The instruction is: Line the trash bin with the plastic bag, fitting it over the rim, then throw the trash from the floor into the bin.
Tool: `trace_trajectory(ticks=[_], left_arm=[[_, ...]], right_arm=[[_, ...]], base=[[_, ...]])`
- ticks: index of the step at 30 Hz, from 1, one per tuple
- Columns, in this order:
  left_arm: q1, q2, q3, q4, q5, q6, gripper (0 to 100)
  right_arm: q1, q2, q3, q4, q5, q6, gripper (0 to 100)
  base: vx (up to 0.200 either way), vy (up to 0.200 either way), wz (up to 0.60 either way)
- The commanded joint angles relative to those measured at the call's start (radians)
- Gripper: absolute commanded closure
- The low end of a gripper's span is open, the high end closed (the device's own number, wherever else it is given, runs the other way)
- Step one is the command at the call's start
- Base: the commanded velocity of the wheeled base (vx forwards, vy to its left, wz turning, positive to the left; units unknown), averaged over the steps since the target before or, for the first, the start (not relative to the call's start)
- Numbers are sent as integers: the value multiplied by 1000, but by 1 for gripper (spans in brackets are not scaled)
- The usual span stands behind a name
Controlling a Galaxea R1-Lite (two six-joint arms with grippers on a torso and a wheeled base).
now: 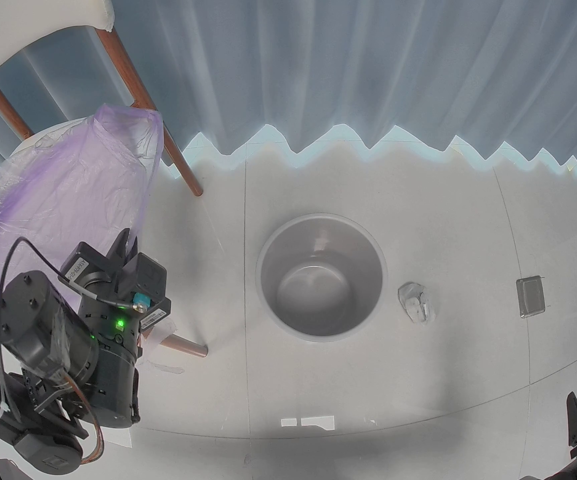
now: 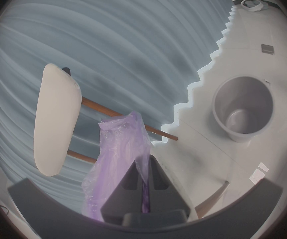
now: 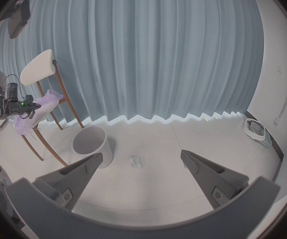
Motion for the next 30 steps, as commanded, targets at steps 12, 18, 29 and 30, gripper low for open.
trace_trajectory(ticks=[12, 18, 29, 30], left_arm=[[-32, -66, 104, 50, -1, -79, 100], [-94, -77, 99, 50, -1, -76, 100], [-115, -178, 86, 195, -103, -86, 100], [-95, -235, 50, 347, -172, -96, 100]], right_arm=[[0, -17, 16, 0, 0, 0, 0], [0, -17, 16, 0, 0, 0, 0], [0, -17, 16, 0, 0, 0, 0], [0, -17, 16, 0, 0, 0, 0]], base=[[0, 0, 0], [0, 0, 0], [0, 0, 0], [0, 0, 0]])
